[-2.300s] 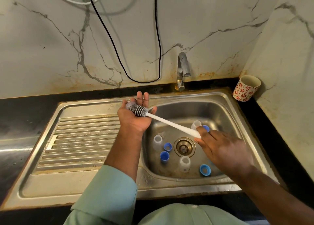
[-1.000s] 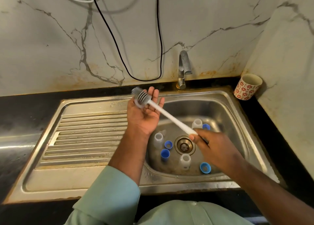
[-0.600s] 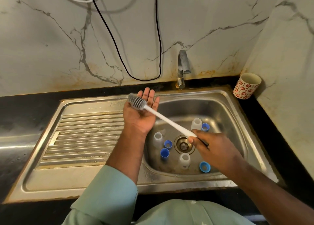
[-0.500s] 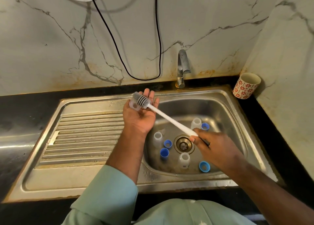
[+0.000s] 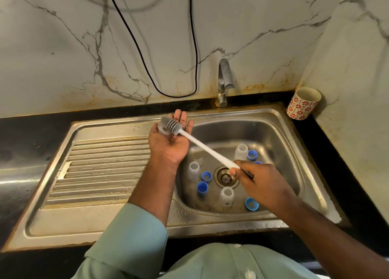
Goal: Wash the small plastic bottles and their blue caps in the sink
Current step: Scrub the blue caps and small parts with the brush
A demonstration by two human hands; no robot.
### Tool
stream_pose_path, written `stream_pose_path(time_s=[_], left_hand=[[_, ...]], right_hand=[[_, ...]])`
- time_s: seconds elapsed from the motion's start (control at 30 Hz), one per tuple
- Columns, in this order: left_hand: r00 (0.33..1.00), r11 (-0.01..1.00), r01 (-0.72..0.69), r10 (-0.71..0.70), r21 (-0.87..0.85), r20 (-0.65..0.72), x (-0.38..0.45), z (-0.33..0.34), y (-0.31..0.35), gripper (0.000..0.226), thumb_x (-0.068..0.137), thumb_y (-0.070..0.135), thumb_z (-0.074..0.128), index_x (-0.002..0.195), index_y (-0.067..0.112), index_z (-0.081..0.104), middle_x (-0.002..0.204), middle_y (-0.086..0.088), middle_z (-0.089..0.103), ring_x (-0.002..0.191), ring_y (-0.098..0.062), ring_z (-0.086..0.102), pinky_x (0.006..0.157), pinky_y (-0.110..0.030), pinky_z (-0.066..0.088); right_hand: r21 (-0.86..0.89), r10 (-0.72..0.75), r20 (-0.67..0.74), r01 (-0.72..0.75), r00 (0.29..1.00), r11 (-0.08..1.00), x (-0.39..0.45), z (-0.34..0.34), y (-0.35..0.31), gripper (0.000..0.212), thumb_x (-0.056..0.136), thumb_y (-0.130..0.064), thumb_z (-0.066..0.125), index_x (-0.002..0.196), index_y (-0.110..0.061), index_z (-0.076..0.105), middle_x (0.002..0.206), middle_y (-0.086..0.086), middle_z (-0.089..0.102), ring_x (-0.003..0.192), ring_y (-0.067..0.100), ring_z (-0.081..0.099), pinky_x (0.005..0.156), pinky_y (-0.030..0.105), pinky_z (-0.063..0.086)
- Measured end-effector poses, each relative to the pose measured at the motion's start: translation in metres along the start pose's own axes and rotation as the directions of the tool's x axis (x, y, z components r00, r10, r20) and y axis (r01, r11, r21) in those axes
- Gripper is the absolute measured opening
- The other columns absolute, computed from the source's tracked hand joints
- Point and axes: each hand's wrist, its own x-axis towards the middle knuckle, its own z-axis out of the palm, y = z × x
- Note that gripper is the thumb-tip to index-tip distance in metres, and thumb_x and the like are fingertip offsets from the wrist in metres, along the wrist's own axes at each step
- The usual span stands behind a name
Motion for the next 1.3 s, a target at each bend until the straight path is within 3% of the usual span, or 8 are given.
stream_pose_path(time_s=[0.13,0.27,0.43,0.53,0.67,0.87,1.0,1.3], left_hand=[[1.0,1.0,0.013,-0.013,0.014,0.007,0.001,-0.002,-0.001,0.046,0.105,0.037,0.028,0.112,0.008,0.064,0.099,-0.013,0.075,0.099,-0.029,0.07,0.103,-0.049,0.046],[0.999,0.998,0.049,-0.049,0.036,0.009,0.001,-0.004,-0.003,0.046,0.105,0.037,0.03,0.105,0.008,0.065,0.099,-0.013,0.075,0.099,-0.029,0.07,0.106,-0.048,0.044],[0.999,0.997,0.048,-0.047,0.059,-0.016,0.005,-0.006,-0.004,0.043,0.105,0.035,0.035,0.101,0.006,0.066,0.095,-0.013,0.075,0.091,-0.026,0.071,0.087,-0.043,0.055],[0.999,0.993,0.047,-0.045,0.105,-0.02,0.005,-0.007,-0.004,0.036,0.104,0.034,0.041,0.109,0.009,0.066,0.101,-0.01,0.075,0.092,-0.023,0.074,0.078,-0.04,0.06],[0.999,0.997,0.041,-0.04,0.066,-0.018,0.004,-0.004,-0.005,0.048,0.104,0.046,0.037,0.105,0.007,0.065,0.096,-0.012,0.075,0.087,-0.025,0.073,0.086,-0.043,0.055],[0.999,0.995,0.049,-0.047,0.083,-0.019,0.002,-0.003,-0.004,0.036,0.104,0.034,0.043,0.102,0.006,0.066,0.092,-0.013,0.076,0.077,-0.024,0.075,0.078,-0.043,0.056],[0.999,0.996,0.045,-0.044,0.083,-0.011,0.001,-0.006,-0.005,0.038,0.104,0.032,0.041,0.104,0.005,0.067,0.093,-0.013,0.075,0.078,-0.024,0.075,0.077,-0.043,0.057],[0.998,0.995,0.054,-0.055,0.086,0.002,-0.004,-0.005,-0.004,0.04,0.105,0.032,0.036,0.104,0.006,0.066,0.096,-0.013,0.075,0.082,-0.026,0.075,0.085,-0.045,0.055]], right_hand=[[0.009,-0.045,0.011,0.045,0.999,0.999,0.001,0.002,0.0,0.024,0.097,-0.049,0.044,0.099,-0.033,0.062,0.057,-0.011,0.053,0.053,0.001,0.054,0.046,0.016,0.039],[0.064,-0.001,-0.014,0.002,1.0,0.998,0.002,0.004,0.004,0.023,0.096,-0.047,0.047,0.096,-0.031,0.063,0.059,-0.012,0.056,0.051,0.003,0.053,0.047,0.019,0.042],[0.107,0.018,-0.002,-0.018,1.0,0.994,0.003,0.006,0.005,0.028,0.095,-0.051,0.043,0.088,-0.031,0.061,0.058,-0.008,0.055,0.049,0.003,0.052,0.048,0.023,0.044],[0.049,-0.039,0.007,0.039,0.999,0.998,0.001,0.006,0.0,0.022,0.098,-0.048,0.042,0.091,-0.035,0.058,0.058,-0.014,0.055,0.051,0.002,0.055,0.046,0.018,0.039],[0.075,-0.006,-0.011,0.007,1.0,0.997,0.001,0.008,0.0,0.026,0.098,-0.049,0.043,0.092,-0.031,0.061,0.056,-0.008,0.053,0.049,0.002,0.052,0.046,0.017,0.038],[0.095,0.002,-0.018,0.0,1.0,0.995,0.002,0.007,0.002,0.024,0.096,-0.05,0.044,0.092,-0.034,0.062,0.059,-0.019,0.056,0.049,0.002,0.051,0.047,0.019,0.038],[0.094,-0.022,-0.018,0.024,1.0,0.995,0.0,0.006,0.001,0.024,0.096,-0.047,0.046,0.093,-0.032,0.063,0.057,-0.013,0.054,0.049,0.004,0.051,0.046,0.019,0.04],[0.087,-0.029,-0.018,0.03,0.999,0.996,-0.009,0.009,0.003,0.026,0.096,-0.048,0.045,0.095,-0.03,0.062,0.06,-0.013,0.056,0.049,0.005,0.052,0.047,0.018,0.039]])
